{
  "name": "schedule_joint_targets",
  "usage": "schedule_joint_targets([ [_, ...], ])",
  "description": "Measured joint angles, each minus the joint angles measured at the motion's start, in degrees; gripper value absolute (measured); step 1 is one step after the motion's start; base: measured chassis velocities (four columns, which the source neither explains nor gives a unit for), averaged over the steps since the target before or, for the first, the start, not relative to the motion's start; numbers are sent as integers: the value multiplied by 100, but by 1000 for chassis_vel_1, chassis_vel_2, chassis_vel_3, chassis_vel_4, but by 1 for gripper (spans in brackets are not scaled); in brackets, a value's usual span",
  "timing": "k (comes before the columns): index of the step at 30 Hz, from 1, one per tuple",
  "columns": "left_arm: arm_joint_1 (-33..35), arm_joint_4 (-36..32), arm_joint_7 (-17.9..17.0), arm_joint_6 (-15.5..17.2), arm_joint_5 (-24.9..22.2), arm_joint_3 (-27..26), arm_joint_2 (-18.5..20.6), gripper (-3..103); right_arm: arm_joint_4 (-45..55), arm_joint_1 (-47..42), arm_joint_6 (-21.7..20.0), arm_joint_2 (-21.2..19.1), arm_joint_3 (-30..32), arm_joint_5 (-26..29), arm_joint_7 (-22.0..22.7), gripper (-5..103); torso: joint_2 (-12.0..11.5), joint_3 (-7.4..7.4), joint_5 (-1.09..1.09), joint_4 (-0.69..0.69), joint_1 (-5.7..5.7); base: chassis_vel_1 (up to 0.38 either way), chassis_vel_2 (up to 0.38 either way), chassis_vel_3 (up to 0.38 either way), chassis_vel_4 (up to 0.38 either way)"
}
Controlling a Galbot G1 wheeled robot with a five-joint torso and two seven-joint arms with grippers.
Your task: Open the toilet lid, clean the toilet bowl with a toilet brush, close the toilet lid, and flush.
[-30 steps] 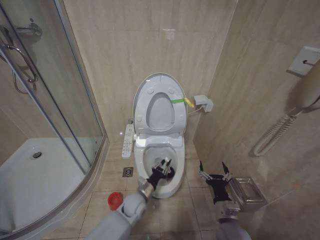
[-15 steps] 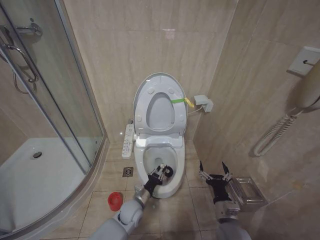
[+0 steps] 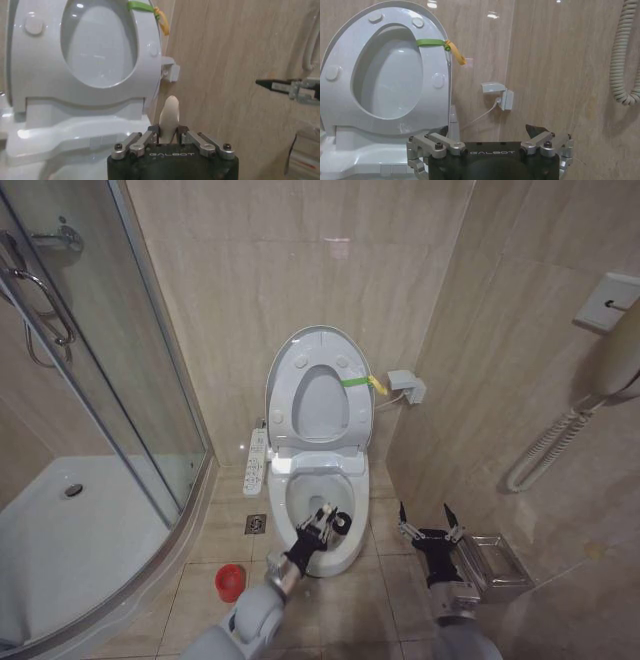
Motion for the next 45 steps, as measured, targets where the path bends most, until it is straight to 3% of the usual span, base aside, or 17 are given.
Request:
schedule_joint_targets([
  [10,-25,239,-96,37,-86,-83,-14,22,0,0,0,0,0,0,0,100,0,0,-1,-2,0,0,0,0,0],
  [19,-529,1139,189,-443,-166,-185,-308,22,0,0,0,0,0,0,0,100,-1,0,-1,-2,1,0,0,0,0],
  [23,-558,876,169,-400,-227,-140,-272,22,0,0,0,0,0,0,0,100,-1,0,0,-3,1,0,0,0,0],
  [31,-126,-19,-16,-169,-130,-58,160,22,0,0,0,0,0,0,0,100,-1,0,0,-1,0,0,0,0,0],
  [36,-48,18,-57,-141,-96,-123,232,22,0,0,0,0,0,0,1,100,-1,0,0,-1,0,0,0,0,0],
  [42,-256,573,124,-424,-90,-224,71,22,0,0,0,0,0,0,0,100,-1,0,0,-2,0,0,0,0,0],
  [45,-515,1150,425,-784,-155,-242,-128,22,0,0,0,0,0,0,0,100,-1,0,0,-2,1,0,0,0,0],
])
